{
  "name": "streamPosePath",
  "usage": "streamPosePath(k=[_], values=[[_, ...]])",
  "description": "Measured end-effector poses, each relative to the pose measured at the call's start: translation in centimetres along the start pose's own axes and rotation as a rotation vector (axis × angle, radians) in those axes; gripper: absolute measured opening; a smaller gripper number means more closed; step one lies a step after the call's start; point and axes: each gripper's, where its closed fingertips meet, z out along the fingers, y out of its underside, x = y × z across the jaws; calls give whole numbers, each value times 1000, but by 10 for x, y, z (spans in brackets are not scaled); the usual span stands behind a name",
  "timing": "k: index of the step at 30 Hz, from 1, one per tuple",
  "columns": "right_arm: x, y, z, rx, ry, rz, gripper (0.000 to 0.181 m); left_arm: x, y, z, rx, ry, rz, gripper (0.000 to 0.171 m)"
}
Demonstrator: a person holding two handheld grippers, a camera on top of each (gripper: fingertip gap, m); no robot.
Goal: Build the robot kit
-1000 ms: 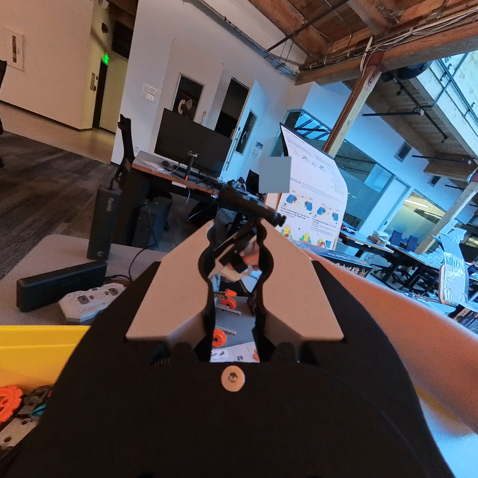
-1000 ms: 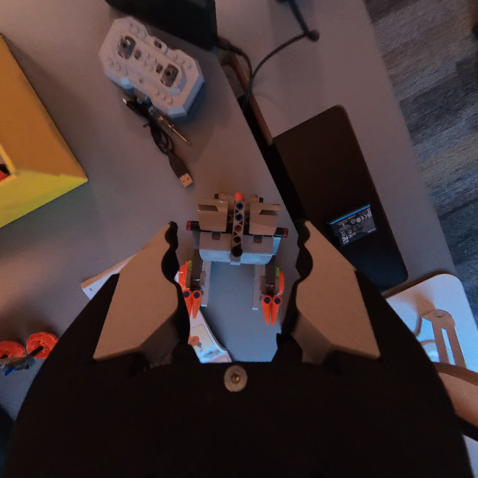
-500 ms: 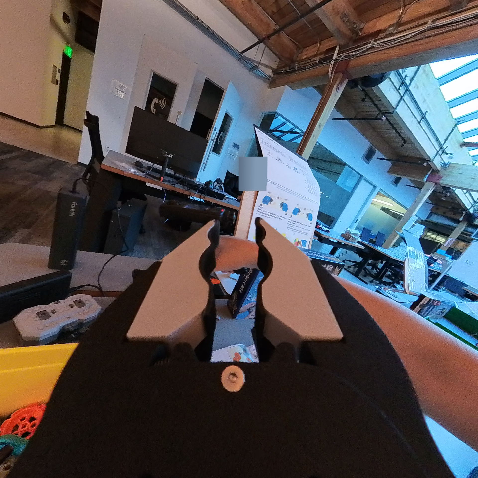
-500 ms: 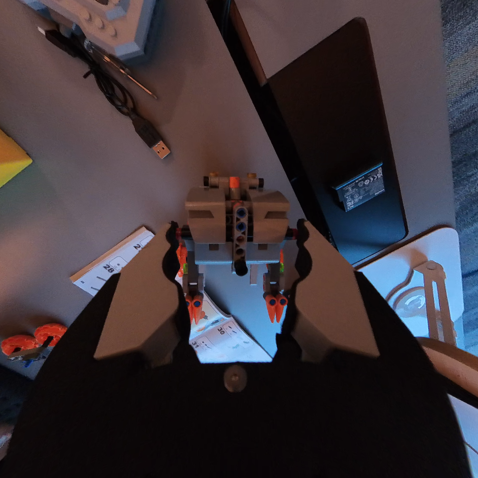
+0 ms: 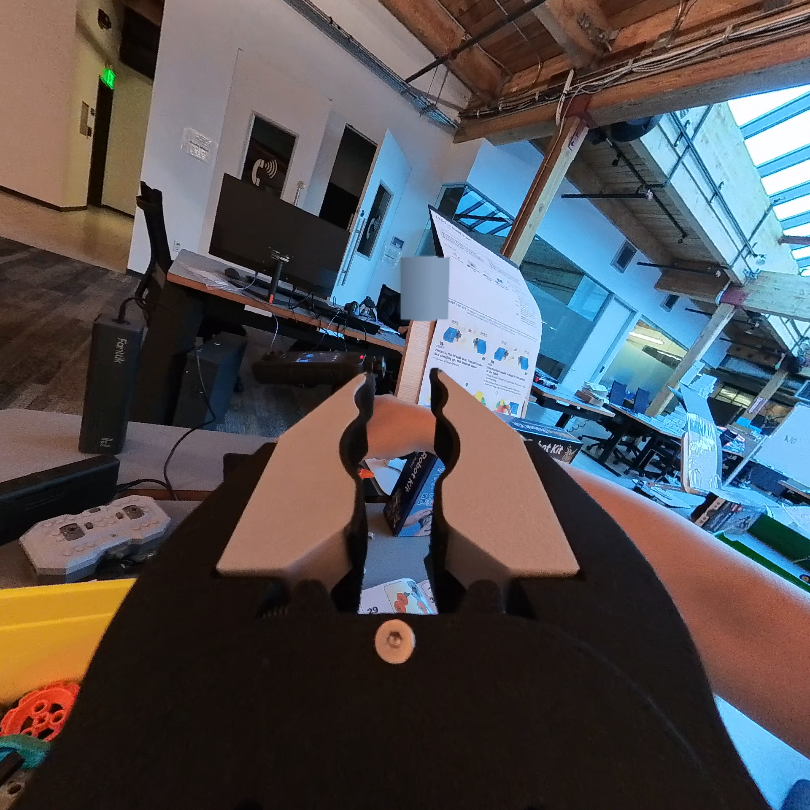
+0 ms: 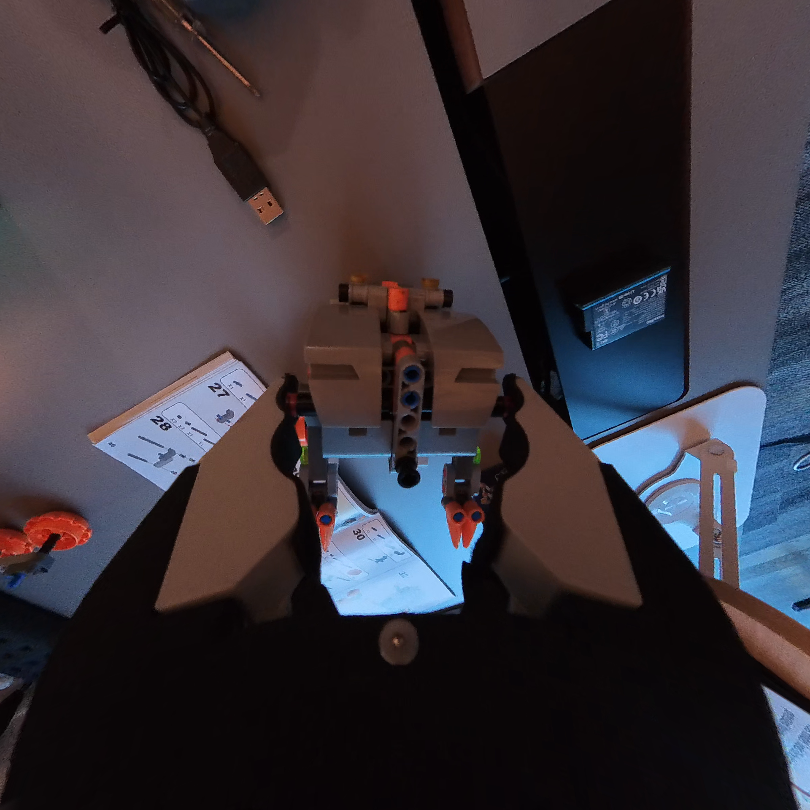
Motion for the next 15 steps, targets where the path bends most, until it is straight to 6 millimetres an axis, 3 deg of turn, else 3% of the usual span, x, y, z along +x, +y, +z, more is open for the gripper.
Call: streamPosePath(k=[10,12,15], values=[[-6,-3,-22,81,-10,-61,93,-7,6,2,-20,-1,13,24],[-10,-2,-23,96,-27,-66,93,-14,22,9,-89,2,34,29],[-14,4,-25,106,-49,-82,93,-23,66,21,-303,3,93,36]])
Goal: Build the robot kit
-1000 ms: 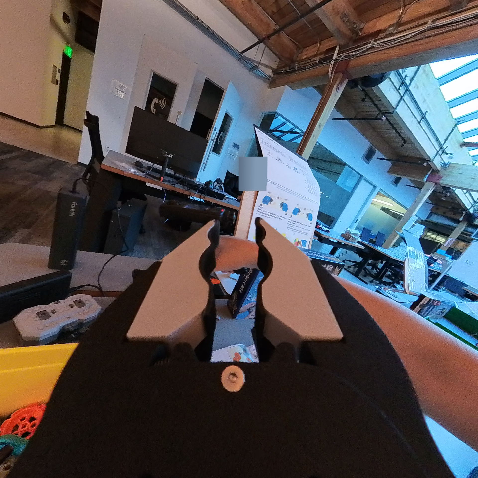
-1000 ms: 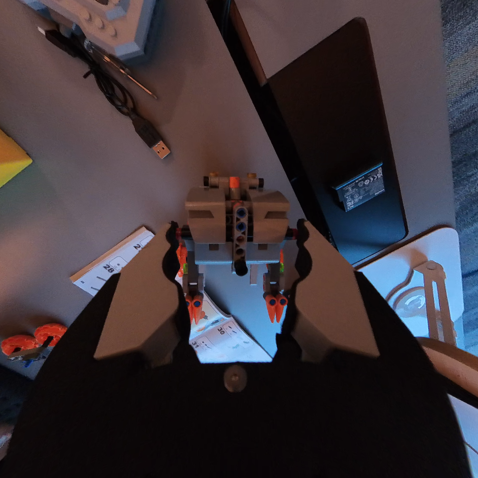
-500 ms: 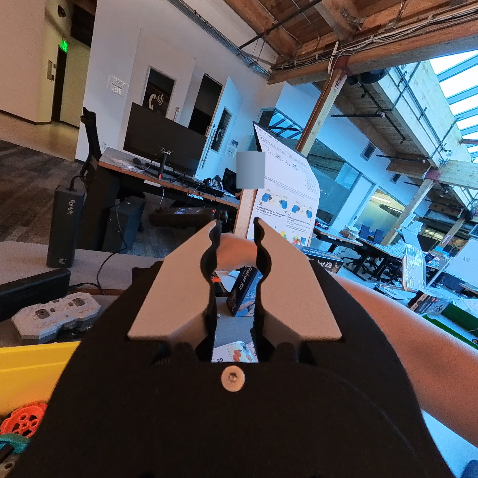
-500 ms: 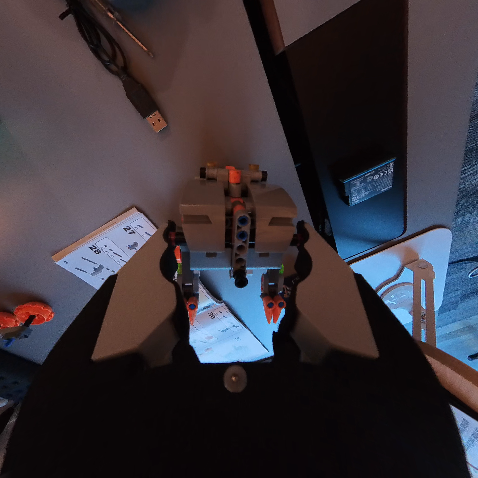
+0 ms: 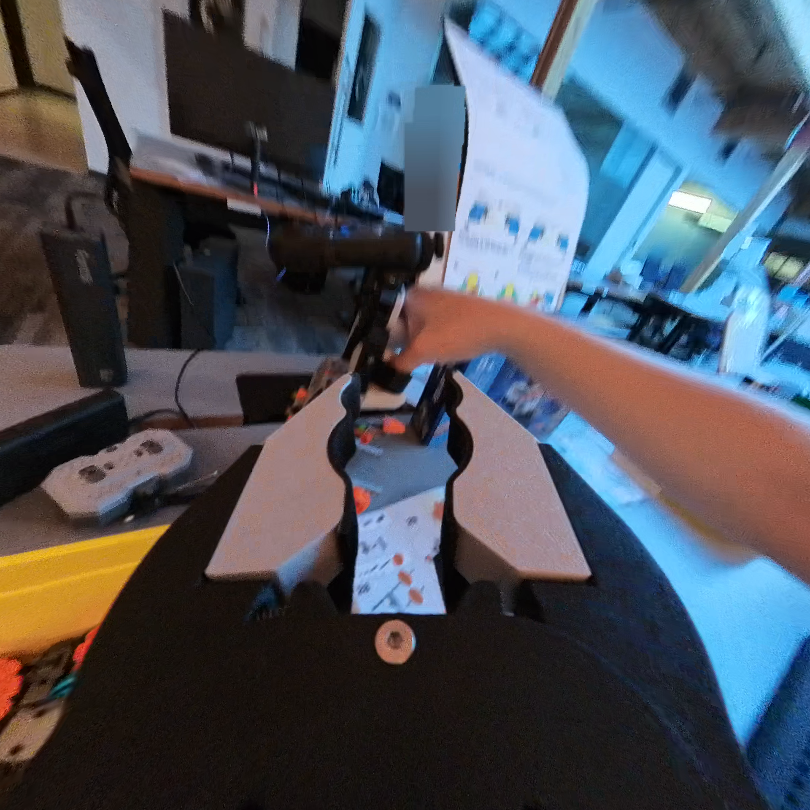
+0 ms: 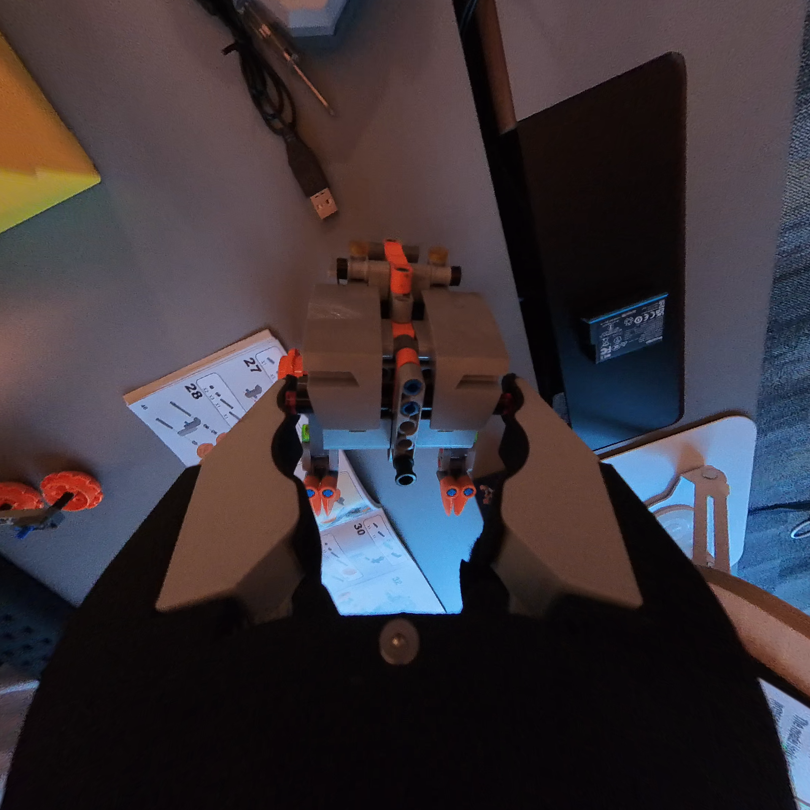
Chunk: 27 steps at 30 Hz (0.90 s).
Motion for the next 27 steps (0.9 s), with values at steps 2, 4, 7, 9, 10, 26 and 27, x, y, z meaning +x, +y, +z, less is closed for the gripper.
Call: streamPosePath(k=[2,4,7,9,10,26,27], values=[[-2,5,-1,1,-11,-8,93,-7,25,16,-126,-49,77,45],[-3,10,-2,0,-24,-12,93,-11,55,32,-265,-71,119,52],[-4,15,-4,-1,-54,-4,93,-19,90,59,-377,-89,193,84],[-4,18,-6,-1,-66,0,93,-30,112,73,-448,-140,260,96],[-4,19,-7,-3,-71,2,93,-31,122,81,-468,-136,272,99],[-32,44,-26,20,-227,39,93,-39,157,131,-333,-104,277,69],[-32,47,-28,15,-225,43,93,-37,157,132,-336,-98,290,69]])
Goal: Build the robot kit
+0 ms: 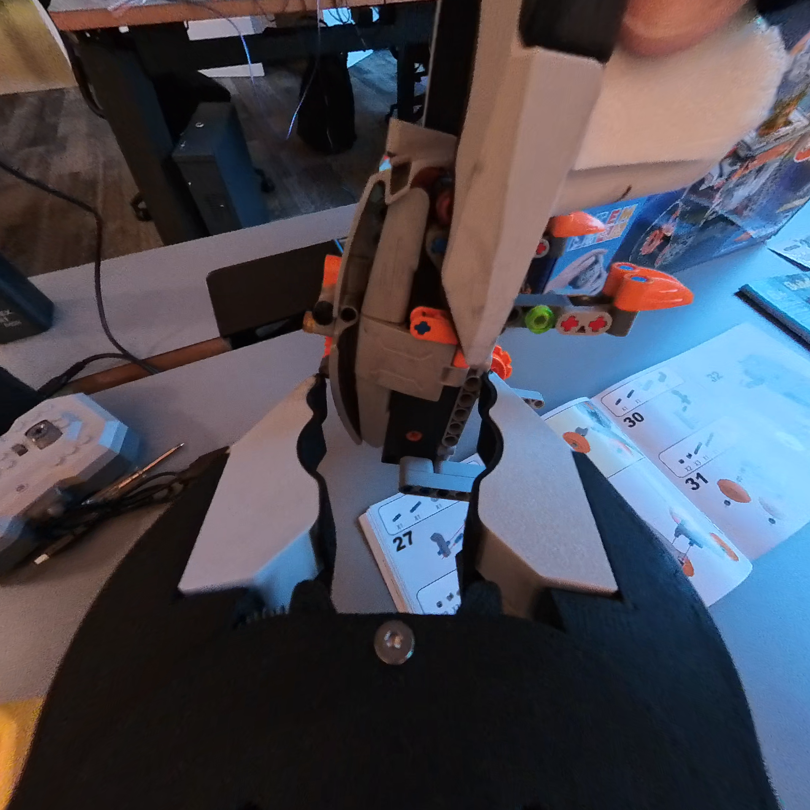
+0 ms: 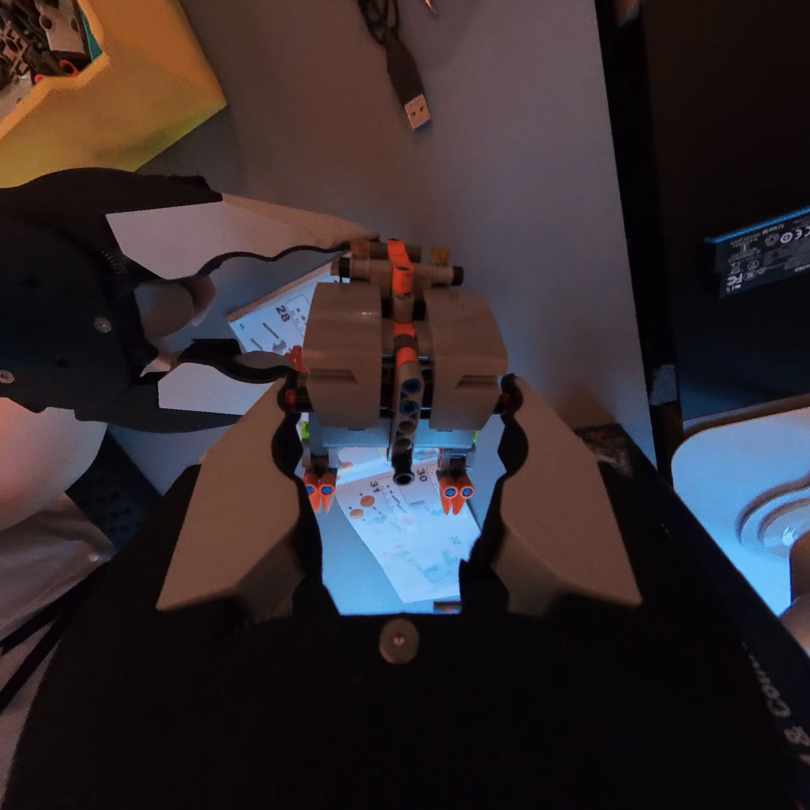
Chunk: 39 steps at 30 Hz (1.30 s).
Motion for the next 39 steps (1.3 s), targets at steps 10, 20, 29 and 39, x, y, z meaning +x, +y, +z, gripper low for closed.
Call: streamPosePath(k=[10,20,29,39], values=[[-4,45,-35,36,49,88,93,47,-27,-7,-22,77,71,62],[-77,148,-43,-21,45,65,92,172,-1,-72,-151,121,-180,62],[-125,226,7,-114,149,-80,92,246,69,-99,-141,88,-231,63],[-125,270,22,-172,204,-320,92,251,65,-171,38,288,-204,63]])
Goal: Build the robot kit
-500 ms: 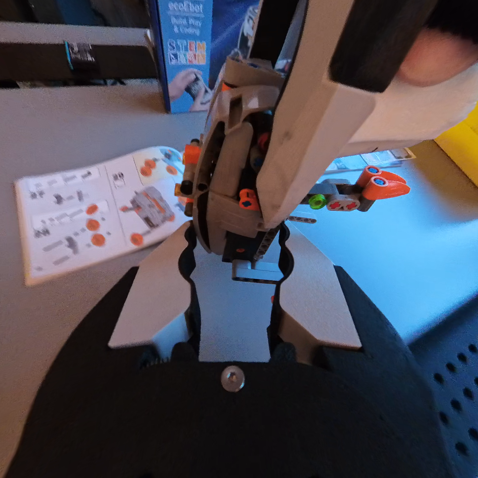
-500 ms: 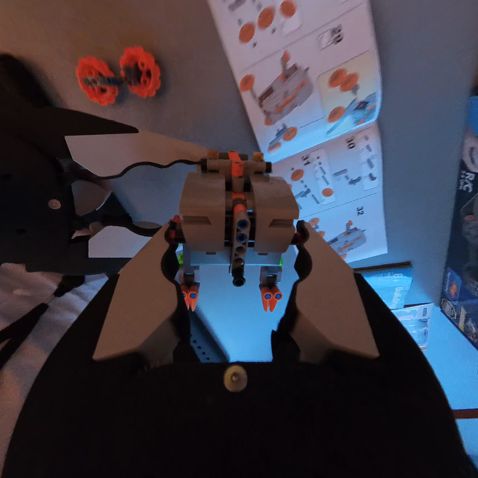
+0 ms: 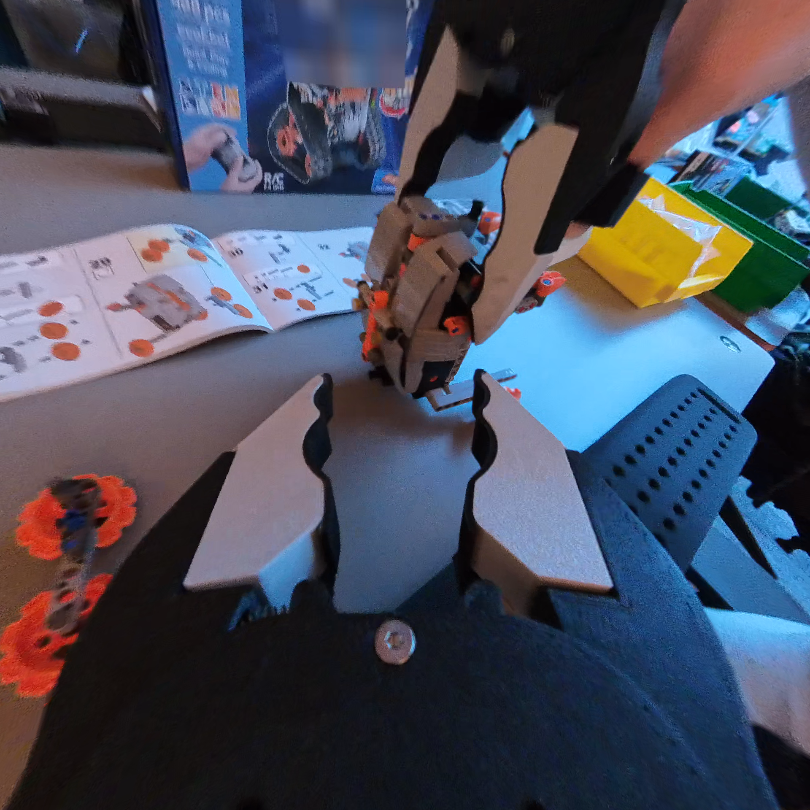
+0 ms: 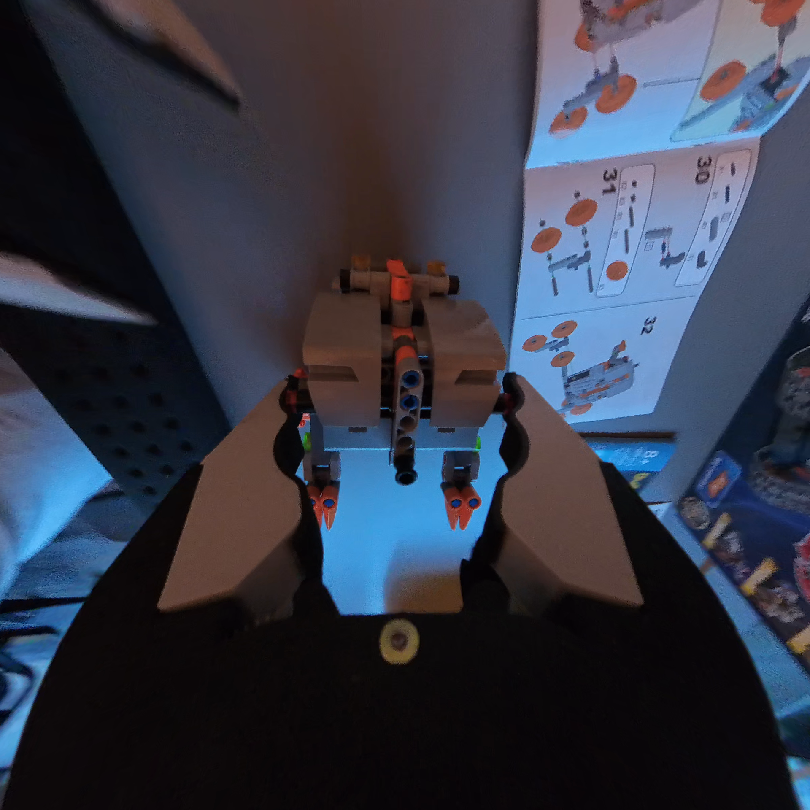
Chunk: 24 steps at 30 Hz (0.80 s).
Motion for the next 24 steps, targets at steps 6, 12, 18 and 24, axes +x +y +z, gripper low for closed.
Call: streamPosePath(k=[6,12,18,24], values=[[-16,2,2,19,79,-464,93,-17,8,-25,-19,19,107,71],[-49,12,3,-12,176,-918,93,-23,5,-34,16,117,72,66],[-54,10,2,-48,263,-1090,94,1,1,-9,-56,333,277,76],[-38,2,-12,-22,476,-1078,123,33,2,22,-89,518,377,82]])
